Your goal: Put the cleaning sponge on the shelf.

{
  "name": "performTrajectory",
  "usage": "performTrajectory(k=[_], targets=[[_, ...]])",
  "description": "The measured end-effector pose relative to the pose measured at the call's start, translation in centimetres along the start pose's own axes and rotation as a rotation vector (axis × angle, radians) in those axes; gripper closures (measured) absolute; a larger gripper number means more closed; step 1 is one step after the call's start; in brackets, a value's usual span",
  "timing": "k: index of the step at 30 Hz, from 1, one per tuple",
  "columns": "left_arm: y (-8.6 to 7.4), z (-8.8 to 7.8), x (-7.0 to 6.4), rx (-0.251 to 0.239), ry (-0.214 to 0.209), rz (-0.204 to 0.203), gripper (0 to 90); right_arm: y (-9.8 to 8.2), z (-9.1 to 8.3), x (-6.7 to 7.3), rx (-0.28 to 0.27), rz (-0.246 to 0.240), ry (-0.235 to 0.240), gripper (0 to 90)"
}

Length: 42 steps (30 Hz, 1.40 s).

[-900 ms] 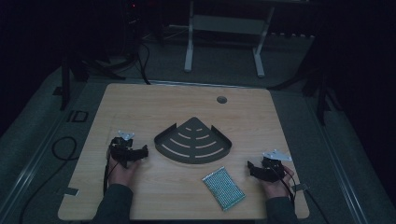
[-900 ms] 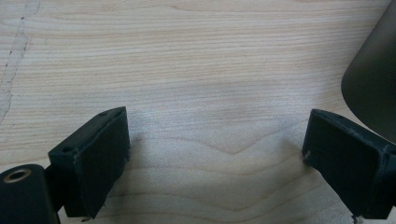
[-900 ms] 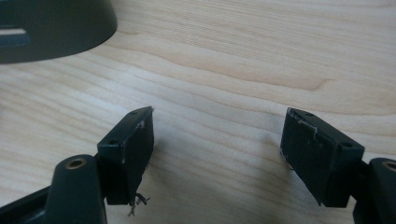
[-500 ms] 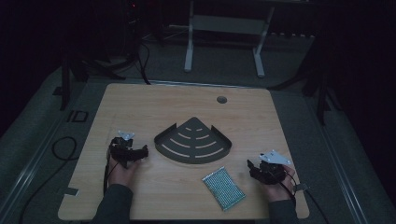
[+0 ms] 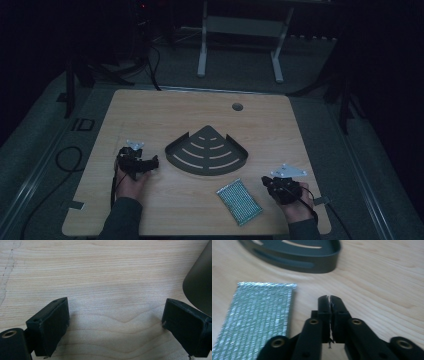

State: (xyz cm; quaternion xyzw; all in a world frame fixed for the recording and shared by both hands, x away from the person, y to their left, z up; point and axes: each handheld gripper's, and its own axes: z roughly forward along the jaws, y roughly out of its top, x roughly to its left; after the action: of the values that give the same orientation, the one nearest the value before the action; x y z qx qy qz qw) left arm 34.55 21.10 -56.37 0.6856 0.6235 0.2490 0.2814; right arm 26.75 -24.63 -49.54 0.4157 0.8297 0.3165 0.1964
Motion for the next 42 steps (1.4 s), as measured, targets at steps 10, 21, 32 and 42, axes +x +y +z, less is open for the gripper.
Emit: performTrajectory(k=[10,21,32,42], targets=[[0.0,0.0,0.0,0.000,0.000,0.000,7.9,-0.1,1.5,2.9,0.057,-0.062,0.102,89.7],[0.0,0.0,-0.1,0.001,0.000,0.002,7.9,-1.3,2.1,4.3,0.112,-0.088,0.163,89.6],[0.0,0.0,-0.1,0.000,0.000,0.002,7.9,-1.2,2.6,2.3,0.124,-0.067,0.113,89.8],[0.0,0.0,-0.1,0.000,0.000,0.002,7.9,-0.9,3.0,-1.0,0.145,-0.032,0.059,89.8]])
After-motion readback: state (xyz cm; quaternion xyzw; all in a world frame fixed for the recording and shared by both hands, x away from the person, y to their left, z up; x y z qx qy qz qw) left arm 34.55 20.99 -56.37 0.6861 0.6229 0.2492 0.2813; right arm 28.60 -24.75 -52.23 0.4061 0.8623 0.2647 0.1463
